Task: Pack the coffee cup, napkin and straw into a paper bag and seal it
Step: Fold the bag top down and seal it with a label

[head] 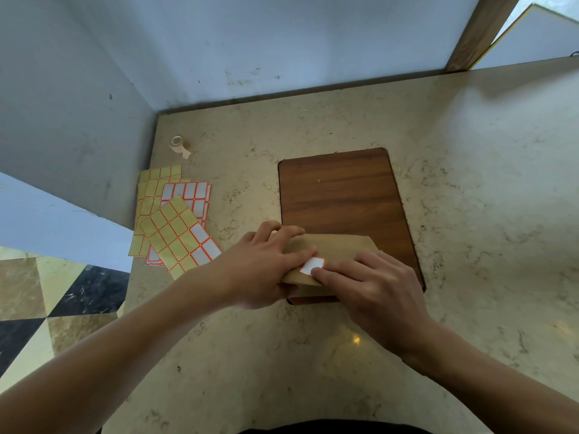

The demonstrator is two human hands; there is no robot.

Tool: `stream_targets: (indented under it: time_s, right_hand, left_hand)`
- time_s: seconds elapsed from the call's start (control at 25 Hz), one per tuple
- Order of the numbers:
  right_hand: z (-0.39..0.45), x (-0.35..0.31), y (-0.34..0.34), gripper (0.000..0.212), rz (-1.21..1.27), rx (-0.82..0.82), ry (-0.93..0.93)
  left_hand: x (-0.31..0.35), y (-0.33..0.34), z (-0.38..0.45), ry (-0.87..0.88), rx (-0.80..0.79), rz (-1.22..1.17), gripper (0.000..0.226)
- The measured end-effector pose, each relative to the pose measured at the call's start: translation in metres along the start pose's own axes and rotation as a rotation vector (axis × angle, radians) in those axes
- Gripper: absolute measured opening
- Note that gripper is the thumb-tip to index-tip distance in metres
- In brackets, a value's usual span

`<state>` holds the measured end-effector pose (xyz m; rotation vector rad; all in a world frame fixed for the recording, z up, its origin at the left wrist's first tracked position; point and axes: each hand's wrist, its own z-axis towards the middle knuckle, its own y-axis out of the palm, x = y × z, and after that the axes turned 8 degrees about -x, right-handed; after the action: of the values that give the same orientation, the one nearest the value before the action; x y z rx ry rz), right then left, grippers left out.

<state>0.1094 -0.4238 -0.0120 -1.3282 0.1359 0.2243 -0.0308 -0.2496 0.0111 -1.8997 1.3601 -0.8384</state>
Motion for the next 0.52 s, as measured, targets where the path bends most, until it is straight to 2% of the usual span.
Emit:
stream_targets:
  time_s: [0.16, 0.32, 0.52]
  right_hand:
    - [0.0022, 0.0015, 0.0001, 0.023, 0.005, -0.014, 0.007]
    - [0.0027, 0.0022, 0.0001, 0.022, 0.012, -0.024, -0.001]
    - [0.007, 0.0051, -0.0026, 0.021, 0.026, -0.028, 0.034]
  left_hand:
    - [-0.004, -0.0022, -0.0065, 0.039, 0.057, 0.002, 0.055]
    - [-0.0004, -0.0094, -0.0017, 0.072, 0.009, -0.095, 0.054]
    - [-0.0067, -0.0039, -0.0042, 0.019, 0.063, -0.05, 0.049]
